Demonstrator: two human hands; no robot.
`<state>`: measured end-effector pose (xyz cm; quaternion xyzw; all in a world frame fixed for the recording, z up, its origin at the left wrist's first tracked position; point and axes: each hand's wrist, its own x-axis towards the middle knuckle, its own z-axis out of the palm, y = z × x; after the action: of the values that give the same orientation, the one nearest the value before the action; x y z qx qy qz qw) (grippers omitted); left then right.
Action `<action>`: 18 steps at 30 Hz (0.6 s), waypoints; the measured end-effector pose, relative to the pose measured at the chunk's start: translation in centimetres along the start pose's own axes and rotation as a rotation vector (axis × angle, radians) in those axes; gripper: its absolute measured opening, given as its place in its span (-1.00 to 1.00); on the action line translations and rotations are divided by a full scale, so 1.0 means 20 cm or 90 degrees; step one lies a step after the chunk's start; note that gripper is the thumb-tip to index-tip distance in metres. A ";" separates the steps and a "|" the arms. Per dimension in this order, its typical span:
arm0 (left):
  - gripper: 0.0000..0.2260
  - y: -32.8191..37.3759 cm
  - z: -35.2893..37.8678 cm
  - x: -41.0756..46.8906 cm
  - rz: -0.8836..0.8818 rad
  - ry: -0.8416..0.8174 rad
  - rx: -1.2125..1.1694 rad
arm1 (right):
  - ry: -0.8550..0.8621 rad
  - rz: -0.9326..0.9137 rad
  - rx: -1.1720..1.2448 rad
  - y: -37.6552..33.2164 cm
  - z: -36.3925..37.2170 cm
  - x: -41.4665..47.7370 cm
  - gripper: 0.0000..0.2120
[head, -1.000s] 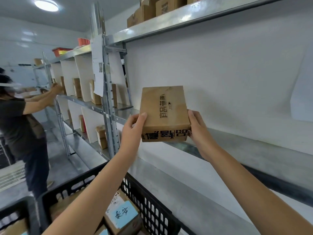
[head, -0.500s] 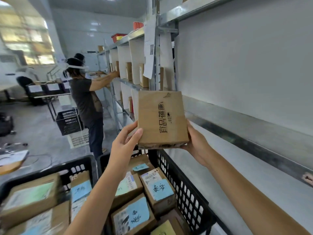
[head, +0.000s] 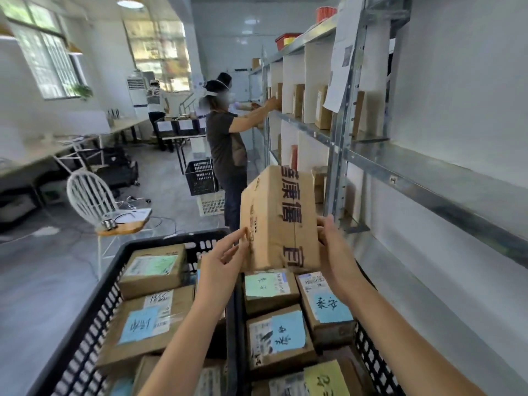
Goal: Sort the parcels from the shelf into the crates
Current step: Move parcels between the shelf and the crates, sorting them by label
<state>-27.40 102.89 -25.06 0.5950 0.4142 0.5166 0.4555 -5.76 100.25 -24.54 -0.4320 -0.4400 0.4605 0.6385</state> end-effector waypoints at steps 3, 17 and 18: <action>-0.49 -0.02 -0.02 -0.07 -0.067 -0.028 -0.019 | -0.026 0.032 -0.009 0.08 0.06 -0.03 -0.64; -0.49 -0.13 -0.19 -0.23 -0.097 -0.005 -0.153 | -0.077 0.175 -0.187 0.27 0.14 -0.04 -0.05; -0.46 -0.14 -0.20 -0.23 -0.096 0.018 -0.164 | -0.067 0.159 -0.180 0.27 0.14 -0.03 -0.07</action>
<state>-31.97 99.66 -28.72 0.4917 0.3943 0.5381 0.5596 -9.64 101.12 -29.16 -0.5439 -0.4761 0.4916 0.4857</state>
